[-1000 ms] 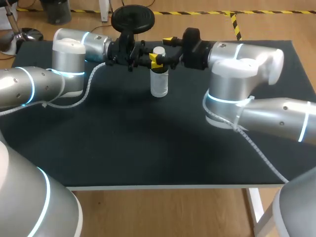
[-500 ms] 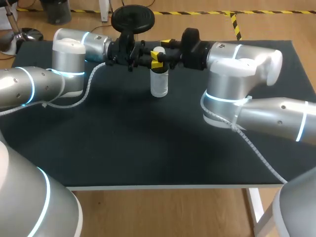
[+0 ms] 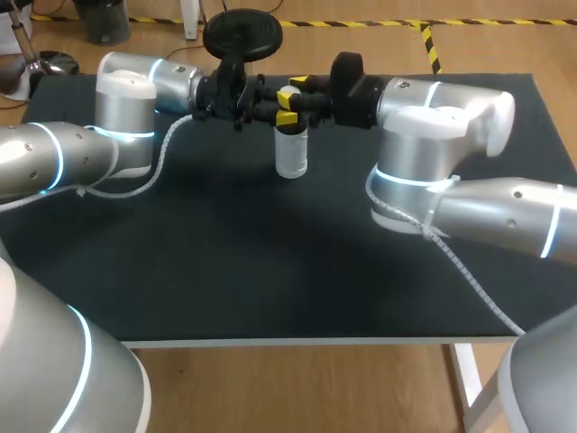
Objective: Unscrew the bottle cap
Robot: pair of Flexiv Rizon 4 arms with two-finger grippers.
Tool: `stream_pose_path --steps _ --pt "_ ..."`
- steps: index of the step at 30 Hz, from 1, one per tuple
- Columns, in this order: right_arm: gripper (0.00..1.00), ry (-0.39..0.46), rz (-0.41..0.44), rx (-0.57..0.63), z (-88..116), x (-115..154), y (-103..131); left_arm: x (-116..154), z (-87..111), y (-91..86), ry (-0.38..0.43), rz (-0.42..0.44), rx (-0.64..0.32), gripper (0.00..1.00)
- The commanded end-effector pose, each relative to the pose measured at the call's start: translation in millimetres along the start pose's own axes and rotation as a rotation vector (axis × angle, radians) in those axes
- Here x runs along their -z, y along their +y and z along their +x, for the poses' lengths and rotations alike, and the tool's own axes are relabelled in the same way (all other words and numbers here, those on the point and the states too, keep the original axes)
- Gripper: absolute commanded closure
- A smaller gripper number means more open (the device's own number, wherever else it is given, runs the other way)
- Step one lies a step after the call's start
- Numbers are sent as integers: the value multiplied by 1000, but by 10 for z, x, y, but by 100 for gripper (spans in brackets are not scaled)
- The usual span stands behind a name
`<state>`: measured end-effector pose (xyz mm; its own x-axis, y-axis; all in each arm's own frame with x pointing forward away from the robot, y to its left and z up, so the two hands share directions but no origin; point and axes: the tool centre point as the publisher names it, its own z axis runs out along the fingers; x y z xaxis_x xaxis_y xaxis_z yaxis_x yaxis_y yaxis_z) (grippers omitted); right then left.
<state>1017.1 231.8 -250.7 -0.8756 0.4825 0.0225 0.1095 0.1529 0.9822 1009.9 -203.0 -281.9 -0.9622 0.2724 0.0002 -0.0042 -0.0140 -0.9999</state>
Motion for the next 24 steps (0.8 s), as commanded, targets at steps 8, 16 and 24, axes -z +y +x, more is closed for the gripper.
stream_pose_path --steps 8,16,24 --pt "100 226 -55 23 -82 34 -80 -1 -41 0 5 2 0 100" --pt "100 428 -84 51 -133 97 -111 -1 -41 0 5 2 0 100" --pt "100 760 -121 40 -76 77 -100 -1 -41 0 5 2 0 100"
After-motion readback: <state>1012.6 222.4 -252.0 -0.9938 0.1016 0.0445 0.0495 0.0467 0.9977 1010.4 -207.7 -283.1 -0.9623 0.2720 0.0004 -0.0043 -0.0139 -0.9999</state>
